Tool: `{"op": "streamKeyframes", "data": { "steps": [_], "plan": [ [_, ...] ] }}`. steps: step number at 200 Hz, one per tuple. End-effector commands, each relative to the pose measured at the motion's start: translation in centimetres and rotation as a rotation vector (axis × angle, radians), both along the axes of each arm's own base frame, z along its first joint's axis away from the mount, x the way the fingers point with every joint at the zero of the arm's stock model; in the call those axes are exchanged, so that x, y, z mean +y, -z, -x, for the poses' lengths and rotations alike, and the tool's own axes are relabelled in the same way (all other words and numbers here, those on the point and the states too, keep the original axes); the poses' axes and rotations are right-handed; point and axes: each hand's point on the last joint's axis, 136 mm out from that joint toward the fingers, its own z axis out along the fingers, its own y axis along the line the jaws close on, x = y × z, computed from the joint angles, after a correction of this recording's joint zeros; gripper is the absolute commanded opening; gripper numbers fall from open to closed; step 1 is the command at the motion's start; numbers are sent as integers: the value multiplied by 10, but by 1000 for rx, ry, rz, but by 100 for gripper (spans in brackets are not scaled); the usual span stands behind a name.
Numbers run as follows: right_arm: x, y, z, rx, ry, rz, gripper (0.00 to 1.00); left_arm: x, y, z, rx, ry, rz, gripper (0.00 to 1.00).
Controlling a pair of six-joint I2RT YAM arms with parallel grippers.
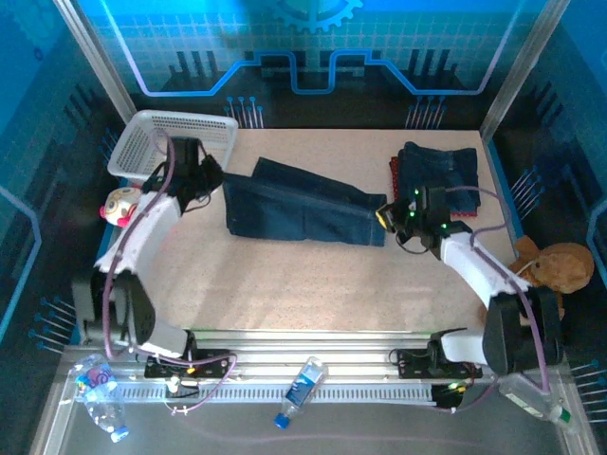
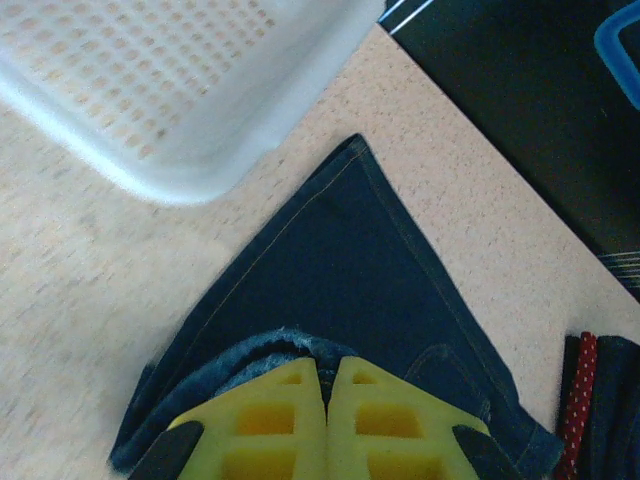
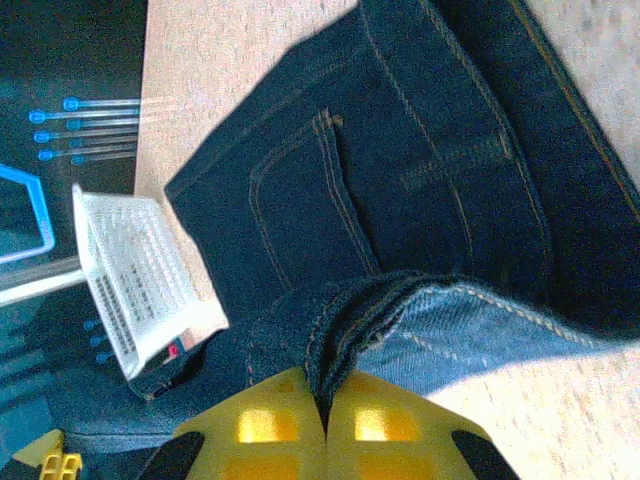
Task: Fold and stack the skirts
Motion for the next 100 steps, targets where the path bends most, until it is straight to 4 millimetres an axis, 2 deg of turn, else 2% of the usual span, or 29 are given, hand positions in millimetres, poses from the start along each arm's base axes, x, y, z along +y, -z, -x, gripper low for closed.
{"op": "streamKeyframes", "data": {
  "steps": [1, 14, 19, 42, 100],
  "plan": [
    [-23, 6, -30, -22, 47, 44, 0, 6, -26, -45, -118, 28, -75, 0],
    [-26, 16, -36, -1, 46, 36, 0, 2, -22, -60, -114, 53, -83, 0],
    [-27, 7, -46, -29, 45, 35, 0, 0, -21, -65, -113, 62, -84, 0],
    [-35, 10, -61, -15, 21, 63, 0, -8, -12, -86, -99, 96, -87, 0],
    [-35, 34, -81, 28, -4, 73, 0, -25, 14, -120, -65, 163, -93, 0]
  ]
}}
